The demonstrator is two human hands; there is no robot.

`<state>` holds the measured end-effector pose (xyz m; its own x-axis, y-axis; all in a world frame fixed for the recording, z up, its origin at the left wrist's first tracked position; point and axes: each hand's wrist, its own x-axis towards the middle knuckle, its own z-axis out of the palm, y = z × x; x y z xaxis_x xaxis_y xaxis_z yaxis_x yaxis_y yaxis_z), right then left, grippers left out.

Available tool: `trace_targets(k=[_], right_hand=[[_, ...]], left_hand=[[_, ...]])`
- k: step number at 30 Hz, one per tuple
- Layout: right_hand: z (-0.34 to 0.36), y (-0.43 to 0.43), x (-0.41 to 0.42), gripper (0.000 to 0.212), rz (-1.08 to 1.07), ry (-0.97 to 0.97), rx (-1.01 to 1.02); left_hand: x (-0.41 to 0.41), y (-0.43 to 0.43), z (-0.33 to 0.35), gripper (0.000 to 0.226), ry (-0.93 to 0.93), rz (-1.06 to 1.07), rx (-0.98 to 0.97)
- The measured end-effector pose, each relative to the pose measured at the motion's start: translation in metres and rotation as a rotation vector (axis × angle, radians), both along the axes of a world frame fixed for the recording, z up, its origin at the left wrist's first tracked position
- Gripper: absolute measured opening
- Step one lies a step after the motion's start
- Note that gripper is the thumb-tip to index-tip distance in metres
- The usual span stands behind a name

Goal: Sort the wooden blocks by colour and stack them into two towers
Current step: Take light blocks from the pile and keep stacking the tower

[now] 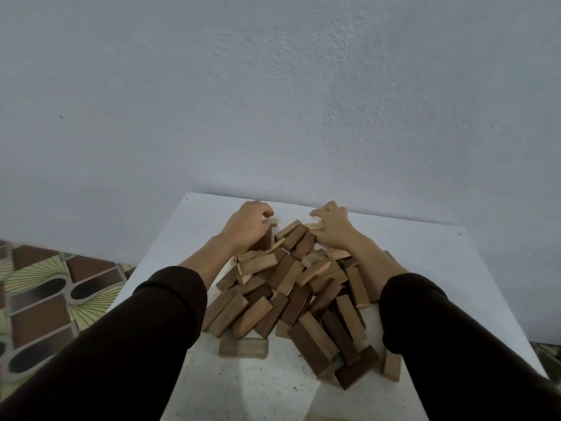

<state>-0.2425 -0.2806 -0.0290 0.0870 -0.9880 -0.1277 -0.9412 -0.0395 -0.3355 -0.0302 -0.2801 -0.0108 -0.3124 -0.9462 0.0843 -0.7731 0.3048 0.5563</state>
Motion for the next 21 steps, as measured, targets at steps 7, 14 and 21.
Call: trace_targets(k=[7, 14, 21], right_hand=[[0.009, 0.000, 0.000, 0.028, 0.057, 0.169, 0.024], [0.056, 0.038, 0.002, 0.037, -0.092, -0.081, -0.100], [0.115, 0.110, 0.039, 0.025, 0.002, -0.339, -0.190]], left_hand=[[-0.006, 0.007, -0.003, 0.022, 0.040, -0.025, -0.003], [-0.032, 0.041, 0.025, 0.025, 0.256, -0.025, 0.031], [-0.044, 0.091, 0.064, 0.020, 0.728, 0.109, 0.197]])
